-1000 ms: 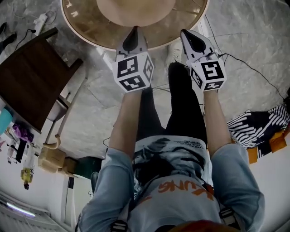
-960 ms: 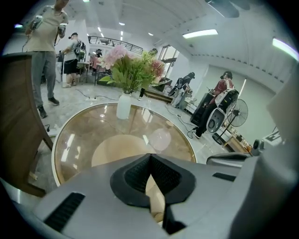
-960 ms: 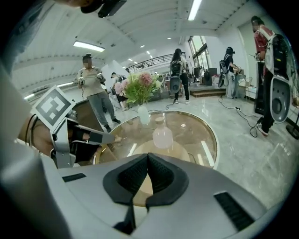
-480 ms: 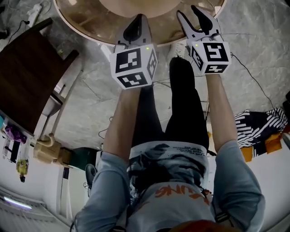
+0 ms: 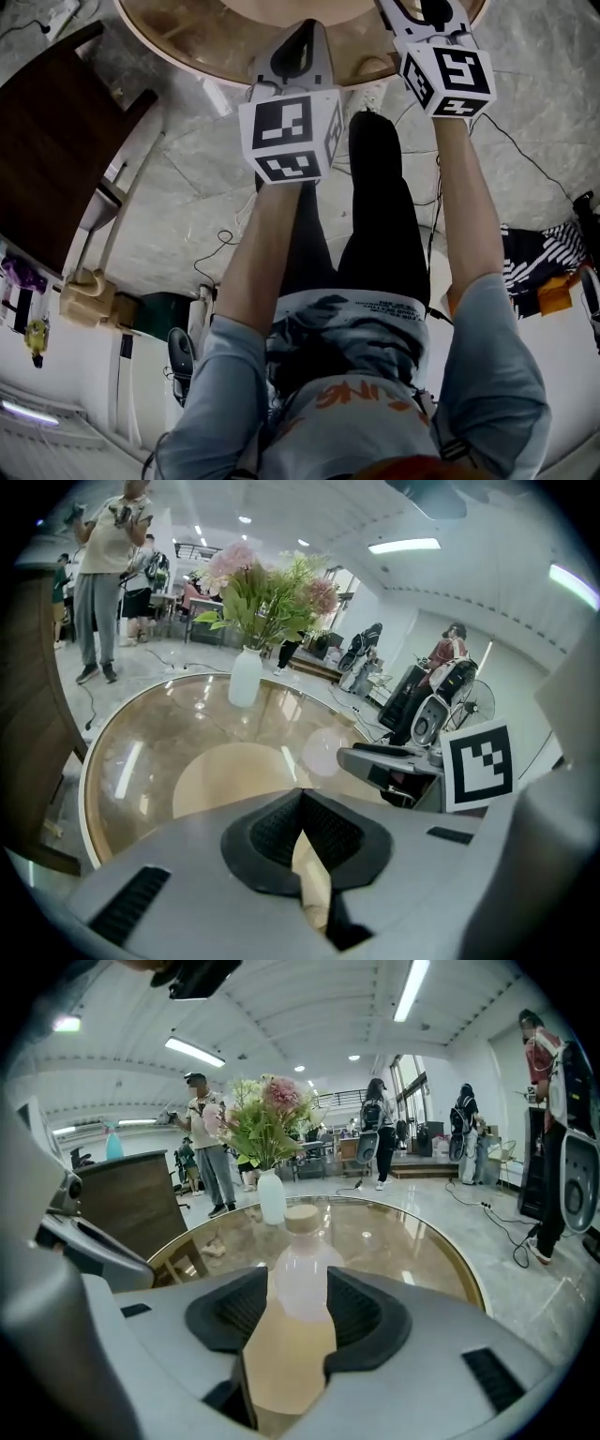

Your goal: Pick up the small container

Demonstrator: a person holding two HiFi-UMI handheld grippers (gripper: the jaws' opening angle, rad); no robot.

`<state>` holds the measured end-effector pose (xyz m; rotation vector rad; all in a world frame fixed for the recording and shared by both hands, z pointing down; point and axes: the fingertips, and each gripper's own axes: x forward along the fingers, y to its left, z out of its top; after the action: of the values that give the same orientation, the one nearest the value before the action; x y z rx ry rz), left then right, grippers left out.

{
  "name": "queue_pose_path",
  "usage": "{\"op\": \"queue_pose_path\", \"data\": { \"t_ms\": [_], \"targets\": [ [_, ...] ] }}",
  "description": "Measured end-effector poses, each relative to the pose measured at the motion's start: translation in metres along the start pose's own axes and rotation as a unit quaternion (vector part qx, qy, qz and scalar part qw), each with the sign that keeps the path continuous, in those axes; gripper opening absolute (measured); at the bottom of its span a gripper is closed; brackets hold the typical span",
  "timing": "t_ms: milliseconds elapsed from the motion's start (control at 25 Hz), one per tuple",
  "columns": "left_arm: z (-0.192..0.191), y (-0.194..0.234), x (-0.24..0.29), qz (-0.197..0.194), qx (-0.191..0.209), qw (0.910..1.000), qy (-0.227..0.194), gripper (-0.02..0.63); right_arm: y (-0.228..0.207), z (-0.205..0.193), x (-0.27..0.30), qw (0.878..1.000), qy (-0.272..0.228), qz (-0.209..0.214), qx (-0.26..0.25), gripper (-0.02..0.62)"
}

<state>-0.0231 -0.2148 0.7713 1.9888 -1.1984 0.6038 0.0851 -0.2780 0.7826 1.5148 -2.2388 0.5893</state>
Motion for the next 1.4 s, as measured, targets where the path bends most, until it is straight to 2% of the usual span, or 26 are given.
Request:
{"op": "queue_pose_path", "data": {
  "t_ms": [440,640,960,1160,1400],
  "targets": [
    [-0.018,0.004,0.002,0.002,-0.041,0.9988,0.025,0.023,-0.004,0.032,0.019,0.999,-0.039,-0.024,-0.022,0.182],
    [-0.024,0.009,-0.001,0.017,-0.066,0.9974,0.026,0.023,-0.004,0.032,0.024,0.998,-0.046,-0.035,-0.033,0.167],
    [-0.023,0.018,0.0,0.021,-0.059,0.9977,0.025,0.023,-0.007,0.034,0.032,0.993,-0.089,-0.02,-0.073,0.202],
    [-0.033,0.024,-0.004,0.027,-0.063,0.9972,0.029,0.023,-0.008,0.037,0.037,0.993,-0.092,-0.03,-0.074,0.201],
    [-0.043,0.013,-0.008,0.015,-0.07,0.9966,0.039,0.023,-0.008,0.04,0.037,0.994,-0.076,-0.036,-0.067,0.18]
  ]
}}
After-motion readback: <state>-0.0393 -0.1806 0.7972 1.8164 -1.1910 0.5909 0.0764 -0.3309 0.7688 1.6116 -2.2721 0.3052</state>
